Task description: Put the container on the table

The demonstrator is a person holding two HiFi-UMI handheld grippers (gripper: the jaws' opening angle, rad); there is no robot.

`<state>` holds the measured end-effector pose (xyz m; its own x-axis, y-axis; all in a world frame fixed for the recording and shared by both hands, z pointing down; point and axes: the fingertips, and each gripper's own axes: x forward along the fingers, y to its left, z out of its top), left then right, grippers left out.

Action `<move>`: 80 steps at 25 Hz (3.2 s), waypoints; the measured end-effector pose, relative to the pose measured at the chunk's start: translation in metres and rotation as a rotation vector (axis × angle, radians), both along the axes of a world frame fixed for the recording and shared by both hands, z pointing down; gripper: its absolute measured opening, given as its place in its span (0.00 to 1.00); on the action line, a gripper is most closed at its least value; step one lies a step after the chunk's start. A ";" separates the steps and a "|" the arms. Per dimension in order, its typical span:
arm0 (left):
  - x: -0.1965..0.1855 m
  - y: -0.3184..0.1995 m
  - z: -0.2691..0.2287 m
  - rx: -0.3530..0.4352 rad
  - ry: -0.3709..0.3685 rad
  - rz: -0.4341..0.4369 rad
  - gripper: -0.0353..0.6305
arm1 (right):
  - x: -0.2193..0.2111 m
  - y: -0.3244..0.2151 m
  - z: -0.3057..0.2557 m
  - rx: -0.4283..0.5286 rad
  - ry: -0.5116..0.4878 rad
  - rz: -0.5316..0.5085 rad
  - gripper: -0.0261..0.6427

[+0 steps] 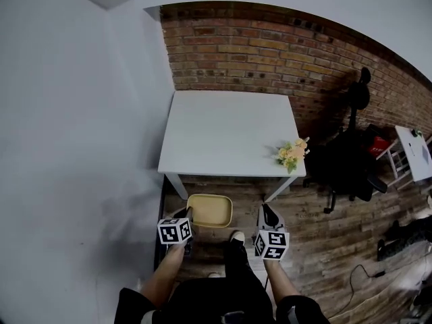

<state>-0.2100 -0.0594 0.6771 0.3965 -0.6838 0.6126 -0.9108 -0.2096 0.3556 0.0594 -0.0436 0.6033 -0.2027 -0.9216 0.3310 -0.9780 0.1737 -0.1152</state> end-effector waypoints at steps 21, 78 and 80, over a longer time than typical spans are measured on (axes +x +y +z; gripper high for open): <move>0.071 -0.168 -0.011 -0.007 -0.030 -0.070 0.09 | 0.051 -0.185 -0.008 0.006 -0.011 -0.105 0.08; 0.134 -0.467 0.044 -0.100 -0.040 -0.040 0.09 | 0.075 -0.442 0.013 -0.094 -0.003 -0.095 0.08; 0.134 -0.475 0.050 -0.110 -0.044 -0.041 0.09 | 0.075 -0.449 0.017 -0.105 -0.004 -0.092 0.08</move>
